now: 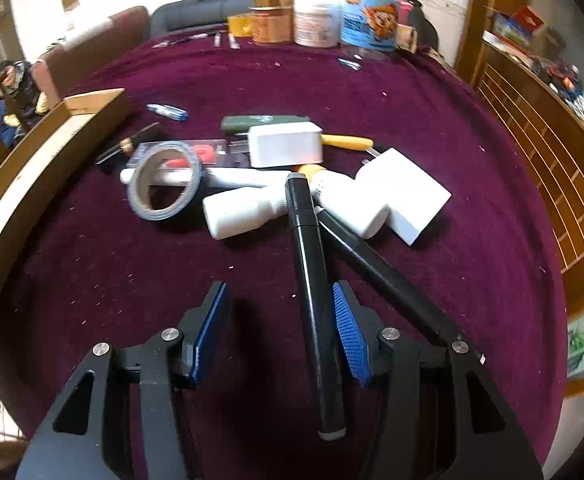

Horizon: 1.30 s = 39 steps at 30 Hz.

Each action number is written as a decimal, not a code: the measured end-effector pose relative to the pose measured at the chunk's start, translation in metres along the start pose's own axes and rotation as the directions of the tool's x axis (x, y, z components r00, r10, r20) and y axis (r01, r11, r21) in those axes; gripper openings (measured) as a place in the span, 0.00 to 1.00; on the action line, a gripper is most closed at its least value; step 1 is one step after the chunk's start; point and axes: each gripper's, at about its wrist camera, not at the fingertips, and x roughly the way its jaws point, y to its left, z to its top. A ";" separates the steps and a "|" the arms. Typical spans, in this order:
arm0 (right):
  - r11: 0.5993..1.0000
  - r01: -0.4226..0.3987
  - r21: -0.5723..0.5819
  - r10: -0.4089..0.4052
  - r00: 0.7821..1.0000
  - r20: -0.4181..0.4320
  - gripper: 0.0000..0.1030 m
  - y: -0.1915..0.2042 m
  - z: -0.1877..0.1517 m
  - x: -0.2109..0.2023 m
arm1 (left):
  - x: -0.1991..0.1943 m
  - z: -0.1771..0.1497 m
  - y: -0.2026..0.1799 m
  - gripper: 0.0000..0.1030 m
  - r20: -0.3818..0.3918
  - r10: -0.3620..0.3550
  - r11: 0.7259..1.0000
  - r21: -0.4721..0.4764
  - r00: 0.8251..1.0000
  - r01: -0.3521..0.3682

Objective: Organize rigid objects
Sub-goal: 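Lift the red-capped marker with the left tool while the right tool grasps a black marker, then lower both markers into the cardboard tray and open both tools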

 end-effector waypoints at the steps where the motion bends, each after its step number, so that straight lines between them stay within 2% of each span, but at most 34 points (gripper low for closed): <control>1: 1.000 0.005 0.013 -0.005 1.000 -0.010 0.18 0.000 -0.002 0.000 | -0.001 0.001 0.000 0.11 0.002 -0.002 1.000 -0.001 1.000 0.002; 3: 0.998 -0.028 0.054 0.029 0.999 -0.015 0.14 -0.006 -0.001 0.000 | -0.007 0.002 0.002 0.11 0.012 -0.008 1.000 -0.002 1.000 0.008; 6: 0.987 -0.103 0.124 0.103 0.995 0.010 0.14 -0.013 -0.007 -0.017 | -0.013 0.007 0.010 0.11 0.014 -0.016 1.000 -0.011 1.000 0.017; 9: 0.961 -0.213 0.176 0.207 0.977 0.049 0.14 -0.012 -0.005 -0.032 | -0.012 0.014 0.022 0.11 0.002 -0.022 0.999 -0.032 1.000 0.022; 12: 0.922 -0.333 0.200 0.323 0.943 0.079 0.14 0.001 0.007 -0.043 | -0.009 0.022 0.031 0.11 -0.018 -0.014 0.999 -0.044 1.000 0.013; 15: 0.862 -0.456 0.221 0.448 0.890 0.086 0.14 0.023 0.027 -0.042 | 0.002 0.037 0.042 0.11 -0.053 0.007 0.999 -0.049 0.999 -0.009; 17: 0.808 -0.533 0.250 0.533 0.843 0.076 0.14 0.043 0.043 -0.033 | 0.011 0.048 0.047 0.11 -0.075 0.030 0.999 -0.043 0.997 -0.034; 19: 0.765 -0.579 0.282 0.588 0.807 0.062 0.14 0.066 0.060 -0.019 | 0.021 0.058 0.053 0.11 -0.090 0.039 0.998 -0.041 0.995 -0.043; 23: 0.710 -0.610 0.352 0.644 0.764 0.024 0.14 0.108 0.089 0.015 | 0.052 0.080 0.071 0.11 -0.138 0.040 0.996 -0.080 0.990 -0.051; 24: 0.704 -0.608 0.367 0.649 0.761 0.014 0.14 0.117 0.095 0.023 | 0.059 0.084 0.075 0.11 -0.143 0.043 0.994 -0.089 0.989 -0.056; 27: 0.708 -0.583 0.397 0.641 0.767 -0.016 0.14 0.142 0.111 0.048 | 0.083 0.095 0.091 0.11 -0.163 0.023 0.990 -0.135 0.986 -0.046; 30: 0.731 -0.549 0.406 0.613 0.789 -0.036 0.14 0.158 0.121 0.062 | 0.103 0.098 0.102 0.11 -0.184 -0.005 0.986 -0.168 0.983 -0.027; 35: 0.805 -0.463 0.371 0.522 0.850 -0.070 0.14 0.172 0.133 0.070 | 0.129 0.100 0.110 0.11 -0.215 -0.033 0.977 -0.214 0.976 -0.015; 39: 0.827 -0.436 0.356 0.492 0.867 -0.081 0.14 0.178 0.138 0.075 | 0.137 0.101 0.121 0.11 -0.211 -0.078 0.960 -0.278 0.974 0.017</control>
